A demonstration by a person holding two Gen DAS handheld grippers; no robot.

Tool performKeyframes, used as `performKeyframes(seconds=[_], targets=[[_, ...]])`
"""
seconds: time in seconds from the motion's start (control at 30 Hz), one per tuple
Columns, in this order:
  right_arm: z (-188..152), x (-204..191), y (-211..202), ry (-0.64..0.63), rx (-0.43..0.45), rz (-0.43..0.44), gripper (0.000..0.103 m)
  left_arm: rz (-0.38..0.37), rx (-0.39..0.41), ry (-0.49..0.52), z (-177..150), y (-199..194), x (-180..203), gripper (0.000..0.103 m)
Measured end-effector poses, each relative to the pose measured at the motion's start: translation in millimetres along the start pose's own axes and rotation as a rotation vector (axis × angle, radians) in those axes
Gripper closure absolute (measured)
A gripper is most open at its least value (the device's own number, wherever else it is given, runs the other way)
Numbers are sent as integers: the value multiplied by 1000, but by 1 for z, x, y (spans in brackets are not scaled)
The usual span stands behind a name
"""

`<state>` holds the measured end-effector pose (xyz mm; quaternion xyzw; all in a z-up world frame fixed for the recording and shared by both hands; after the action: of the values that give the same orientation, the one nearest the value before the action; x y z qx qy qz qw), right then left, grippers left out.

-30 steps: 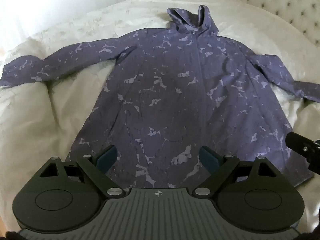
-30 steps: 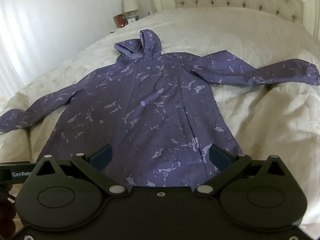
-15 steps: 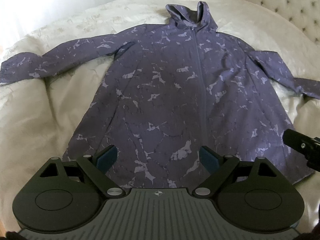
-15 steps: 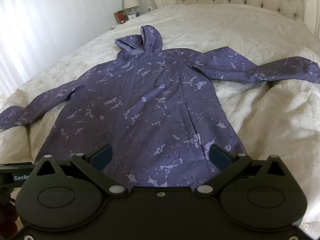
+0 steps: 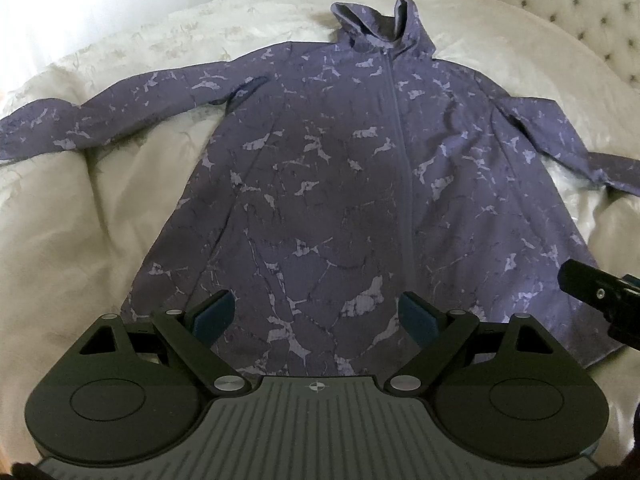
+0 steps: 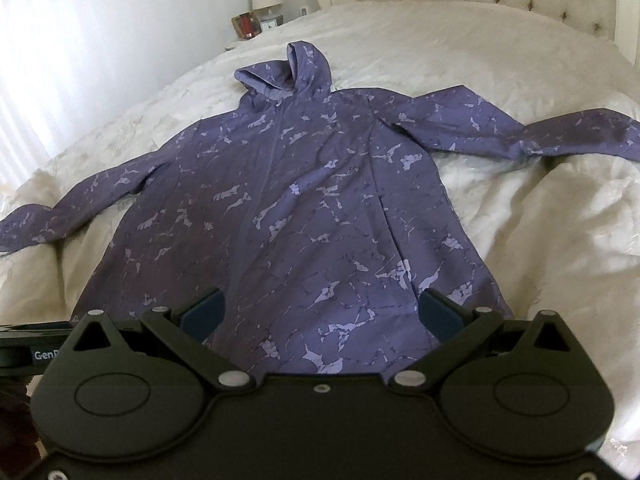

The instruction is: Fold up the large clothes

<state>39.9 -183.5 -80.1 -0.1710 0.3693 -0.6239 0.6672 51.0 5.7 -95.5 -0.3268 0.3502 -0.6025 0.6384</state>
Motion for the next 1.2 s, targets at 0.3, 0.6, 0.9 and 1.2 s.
performKeyframes(seconds=[0.3, 0.6, 0.9, 1.2], targets=[[-4, -2, 8, 7, -31, 7, 1, 0, -16, 0, -2, 8, -2, 13], [0, -11, 23, -25, -69, 9, 1, -1, -30, -19, 4, 20, -12, 13], [23, -29, 50, -67, -97, 48, 1, -119, -8, -125, 30, 35, -45, 13], [72, -58, 83, -111, -56, 116, 1, -173, 75, -244, 81, 53, -115, 13]])
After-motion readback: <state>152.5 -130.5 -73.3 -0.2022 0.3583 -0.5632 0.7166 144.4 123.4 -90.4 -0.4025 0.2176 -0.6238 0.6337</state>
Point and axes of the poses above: each gripper's, at about its wrist camera, not at the fingertips, and y roughly the way its jaws point, x to its right, z to its top, the point moved 9 cm from there along y, roughly the way its jaws point, and after that the axes turned 4 degrees about z, right-handed, at the moved point
